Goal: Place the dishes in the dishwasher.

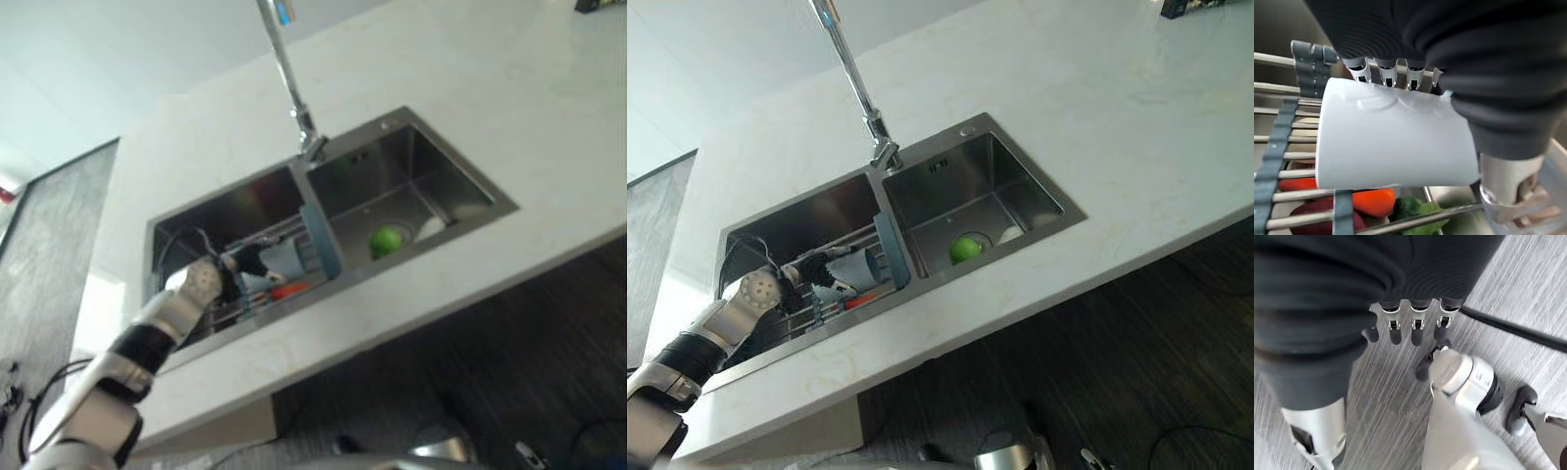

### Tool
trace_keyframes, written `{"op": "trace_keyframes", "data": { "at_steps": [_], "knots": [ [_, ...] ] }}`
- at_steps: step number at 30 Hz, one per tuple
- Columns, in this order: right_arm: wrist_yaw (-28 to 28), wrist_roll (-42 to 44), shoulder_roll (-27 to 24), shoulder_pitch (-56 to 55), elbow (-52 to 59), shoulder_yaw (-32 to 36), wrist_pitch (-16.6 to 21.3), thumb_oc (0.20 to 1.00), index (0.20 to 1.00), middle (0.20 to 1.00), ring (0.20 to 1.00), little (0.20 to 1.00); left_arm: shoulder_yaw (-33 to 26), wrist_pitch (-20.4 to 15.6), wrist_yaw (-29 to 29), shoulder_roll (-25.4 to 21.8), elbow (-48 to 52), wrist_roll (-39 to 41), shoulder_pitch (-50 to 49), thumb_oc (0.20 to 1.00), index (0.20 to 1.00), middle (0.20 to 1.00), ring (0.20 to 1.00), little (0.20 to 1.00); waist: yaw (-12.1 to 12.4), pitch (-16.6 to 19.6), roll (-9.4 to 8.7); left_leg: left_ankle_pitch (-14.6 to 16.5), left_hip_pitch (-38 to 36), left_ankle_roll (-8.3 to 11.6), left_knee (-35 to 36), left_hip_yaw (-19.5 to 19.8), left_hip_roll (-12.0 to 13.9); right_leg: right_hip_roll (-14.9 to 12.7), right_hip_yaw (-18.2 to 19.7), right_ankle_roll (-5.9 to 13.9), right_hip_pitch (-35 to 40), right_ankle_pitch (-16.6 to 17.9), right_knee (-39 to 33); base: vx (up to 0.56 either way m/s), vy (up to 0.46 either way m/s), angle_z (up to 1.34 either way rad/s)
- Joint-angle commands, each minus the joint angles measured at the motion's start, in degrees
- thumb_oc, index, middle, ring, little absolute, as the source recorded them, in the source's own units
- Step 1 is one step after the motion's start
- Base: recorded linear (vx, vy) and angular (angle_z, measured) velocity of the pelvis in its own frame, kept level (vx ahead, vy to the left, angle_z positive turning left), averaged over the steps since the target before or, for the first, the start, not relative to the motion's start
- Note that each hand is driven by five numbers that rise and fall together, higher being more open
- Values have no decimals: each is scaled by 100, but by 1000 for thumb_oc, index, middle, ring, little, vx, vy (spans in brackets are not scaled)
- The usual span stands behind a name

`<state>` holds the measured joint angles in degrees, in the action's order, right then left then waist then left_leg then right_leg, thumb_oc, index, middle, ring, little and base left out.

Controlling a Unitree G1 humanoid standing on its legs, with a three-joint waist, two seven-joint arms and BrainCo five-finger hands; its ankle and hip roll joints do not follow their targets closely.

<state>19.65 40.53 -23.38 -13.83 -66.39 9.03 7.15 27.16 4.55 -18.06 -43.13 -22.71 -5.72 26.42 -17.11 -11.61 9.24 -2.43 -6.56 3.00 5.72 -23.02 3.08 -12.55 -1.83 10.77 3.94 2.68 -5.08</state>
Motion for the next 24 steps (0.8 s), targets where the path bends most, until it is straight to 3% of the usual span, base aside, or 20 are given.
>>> {"op": "trace_keyframes", "data": {
  "at_steps": [1, 15, 24],
  "knots": [
    [74, 45, -46, 18, 81, 42, 145, 1000, 1000, 1000, 1000, 1000, -141, 75, 189, -74, -347, -93, 288, 1000, 1000, 1000, 1000, 1000, -43, 17, -140, 739, -48, 9, -486, 184, 86, -80, -364, 260, -319, -205, 400, 0, 0, 0],
    [-58, 172, 14, -11, 394, -68, 105, 1000, 1000, 1000, 1000, 1000, -98, 59, 88, -76, -839, -955, 144, 1000, 1000, 1000, 1000, 1000, -138, -35, -147, 807, -78, -5, -587, 133, 87, -67, -310, 259, -273, -248, 411, 9, -7, -4],
    [2, 116, 37, -66, 471, -101, 103, 1000, 1000, 1000, 1000, 1000, -109, 32, 359, 233, -1295, -865, 8, 1000, 1000, 1000, 1000, 1000, -245, -37, -179, 797, -102, -7, -560, 79, 82, -48, -229, 258, -298, -242, 413, -1, 2, -1]
  ]
}}
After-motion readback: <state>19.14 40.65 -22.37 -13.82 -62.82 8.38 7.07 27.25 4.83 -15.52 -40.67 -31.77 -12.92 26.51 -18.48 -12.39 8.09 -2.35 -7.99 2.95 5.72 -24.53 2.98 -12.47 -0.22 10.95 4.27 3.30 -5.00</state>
